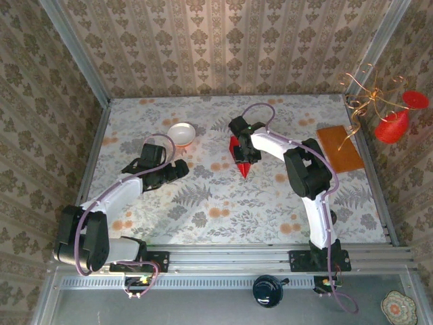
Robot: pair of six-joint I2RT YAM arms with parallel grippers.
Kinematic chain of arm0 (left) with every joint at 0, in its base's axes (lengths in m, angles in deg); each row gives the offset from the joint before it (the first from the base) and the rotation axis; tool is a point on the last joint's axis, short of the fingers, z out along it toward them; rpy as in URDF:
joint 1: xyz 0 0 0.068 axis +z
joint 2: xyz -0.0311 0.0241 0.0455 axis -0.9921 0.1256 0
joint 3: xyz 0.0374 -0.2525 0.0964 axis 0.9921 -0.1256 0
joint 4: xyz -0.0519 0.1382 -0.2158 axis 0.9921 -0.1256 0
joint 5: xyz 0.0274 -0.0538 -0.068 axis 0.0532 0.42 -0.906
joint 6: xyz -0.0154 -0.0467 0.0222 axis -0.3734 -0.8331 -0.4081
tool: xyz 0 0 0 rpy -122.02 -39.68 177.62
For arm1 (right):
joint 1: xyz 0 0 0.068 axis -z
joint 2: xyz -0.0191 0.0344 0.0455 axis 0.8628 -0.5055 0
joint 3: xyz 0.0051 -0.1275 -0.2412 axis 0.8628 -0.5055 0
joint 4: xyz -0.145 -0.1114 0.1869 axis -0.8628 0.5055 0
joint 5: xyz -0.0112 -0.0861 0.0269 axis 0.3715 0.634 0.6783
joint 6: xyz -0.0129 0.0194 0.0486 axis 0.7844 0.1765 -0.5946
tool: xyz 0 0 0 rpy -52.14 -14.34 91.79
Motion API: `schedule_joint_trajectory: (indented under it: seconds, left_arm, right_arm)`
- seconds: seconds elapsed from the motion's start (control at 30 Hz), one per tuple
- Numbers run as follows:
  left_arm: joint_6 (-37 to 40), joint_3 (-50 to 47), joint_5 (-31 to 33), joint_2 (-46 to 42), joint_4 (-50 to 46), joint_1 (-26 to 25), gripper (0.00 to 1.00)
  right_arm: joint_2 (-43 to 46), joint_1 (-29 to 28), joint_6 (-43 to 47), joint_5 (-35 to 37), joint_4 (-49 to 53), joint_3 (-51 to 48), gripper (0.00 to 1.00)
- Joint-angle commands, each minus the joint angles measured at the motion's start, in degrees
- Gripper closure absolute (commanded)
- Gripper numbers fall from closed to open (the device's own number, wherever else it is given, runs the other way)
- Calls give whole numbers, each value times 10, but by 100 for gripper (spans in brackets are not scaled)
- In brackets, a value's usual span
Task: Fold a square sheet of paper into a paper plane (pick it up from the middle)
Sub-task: Move a paper plane to the center of the table.
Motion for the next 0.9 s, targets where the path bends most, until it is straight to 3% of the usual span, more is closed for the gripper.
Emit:
schedule_joint_trajectory:
  seconds: [0.0,0.23,0.57,0.87]
  left_arm:
    - [11,-3,7,-8,-11,4,1]
    - [12,-3,6,-2,-11,4,1]
    - [11,-1,3,2,-9,4,0]
    - [8,-4,-3,9,-4,4,1]
  right_arm:
    - [-31,-7,13,40,27,10,58]
    - [-42,-21,15,87,36,13,53]
    - [33,-22,6,66,5,1,55]
    - [41,-20,-2,45,-14,-17,59]
